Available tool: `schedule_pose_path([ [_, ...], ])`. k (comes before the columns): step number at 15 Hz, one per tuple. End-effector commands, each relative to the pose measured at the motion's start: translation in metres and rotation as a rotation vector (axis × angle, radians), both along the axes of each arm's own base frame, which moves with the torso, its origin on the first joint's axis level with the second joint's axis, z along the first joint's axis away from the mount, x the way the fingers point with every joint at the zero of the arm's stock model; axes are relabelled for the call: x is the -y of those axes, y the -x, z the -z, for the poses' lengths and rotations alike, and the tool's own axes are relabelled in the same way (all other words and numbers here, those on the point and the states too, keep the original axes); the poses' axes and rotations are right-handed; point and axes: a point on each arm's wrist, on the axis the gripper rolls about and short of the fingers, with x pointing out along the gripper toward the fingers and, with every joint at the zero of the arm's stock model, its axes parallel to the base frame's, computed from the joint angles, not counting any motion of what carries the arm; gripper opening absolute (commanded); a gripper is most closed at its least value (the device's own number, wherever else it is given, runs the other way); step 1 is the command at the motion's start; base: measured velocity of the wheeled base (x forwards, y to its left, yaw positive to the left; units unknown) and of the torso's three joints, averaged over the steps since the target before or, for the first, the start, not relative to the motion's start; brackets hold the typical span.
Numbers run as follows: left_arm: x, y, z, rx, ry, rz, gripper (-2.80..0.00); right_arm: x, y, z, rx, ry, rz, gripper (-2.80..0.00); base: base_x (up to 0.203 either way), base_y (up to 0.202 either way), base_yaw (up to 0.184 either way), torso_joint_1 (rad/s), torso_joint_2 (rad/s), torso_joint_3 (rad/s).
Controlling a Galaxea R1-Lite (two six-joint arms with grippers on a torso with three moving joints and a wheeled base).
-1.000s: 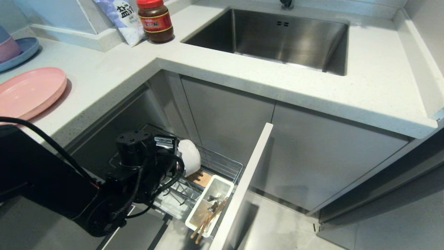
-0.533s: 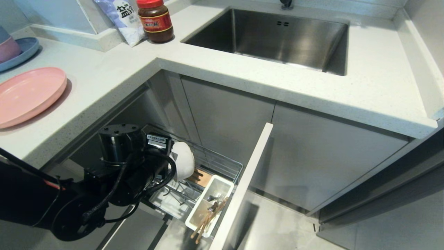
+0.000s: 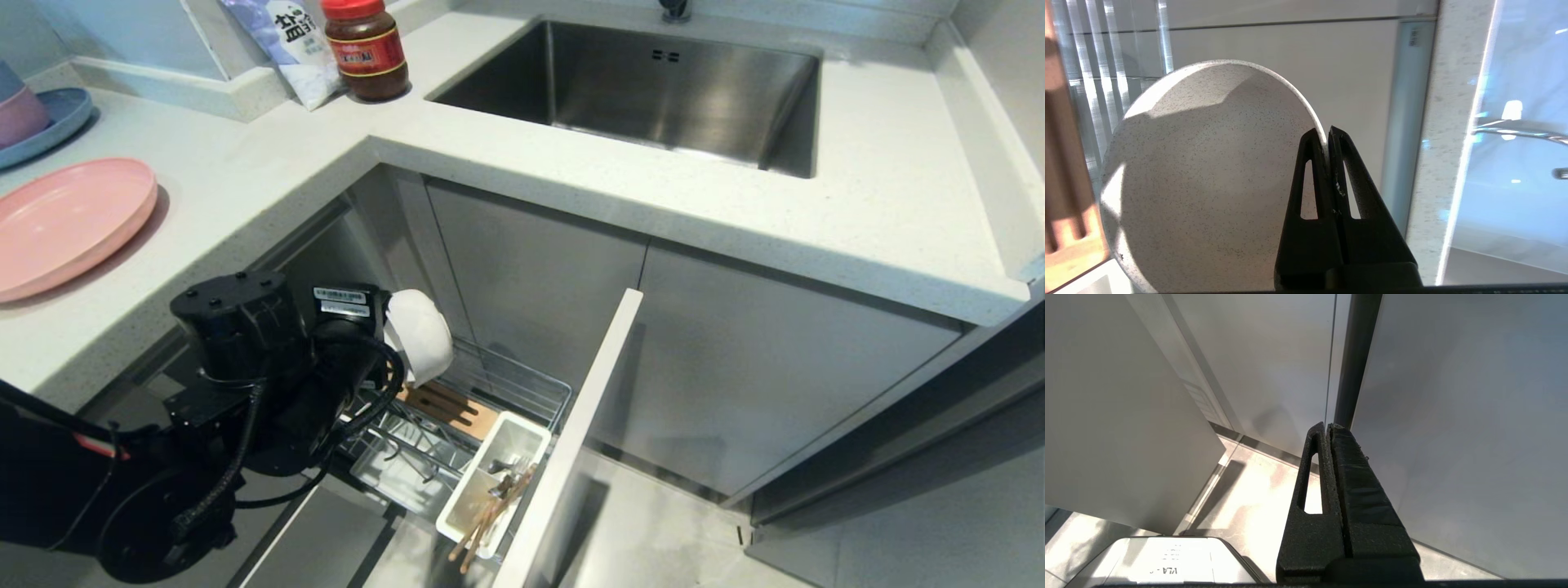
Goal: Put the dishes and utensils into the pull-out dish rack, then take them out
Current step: Pick up the bowl and place it in the cupboard
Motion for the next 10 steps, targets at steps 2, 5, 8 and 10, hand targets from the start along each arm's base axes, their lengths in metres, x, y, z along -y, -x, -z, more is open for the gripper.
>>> schedule_pose_path([
  [2, 0.0017, -0.0044, 0.0076, -0.006, 0.007, -0.005, -2.80, 0.0000, 0.0002, 0.0005, 0.002, 0.000, -0.001, -2.80, 0.000, 0.000, 0.000, 0.000, 0.00, 0.000],
  [5, 0.0020, -0.0033, 0.0062, -0.002, 0.013, -0.003, -2.80, 0.0000, 0.0002, 0.0005, 0.002, 0.000, 0.000, -2.80, 0.000, 0.000, 0.000, 0.000, 0.00, 0.000],
  [8, 0.0017, -0.0026, 0.0057, 0.000, 0.014, -0.003, -2.80, 0.0000, 0.0002, 0.0005, 0.002, 0.000, -0.001, -2.80, 0.000, 0.000, 0.000, 0.000, 0.00, 0.000],
  [10, 0.0020, -0.0024, 0.0055, 0.001, 0.016, -0.001, -2.80, 0.0000, 0.0002, 0.0005, 0.002, 0.000, 0.000, -2.80, 0.000, 0.000, 0.000, 0.000, 0.00, 0.000],
])
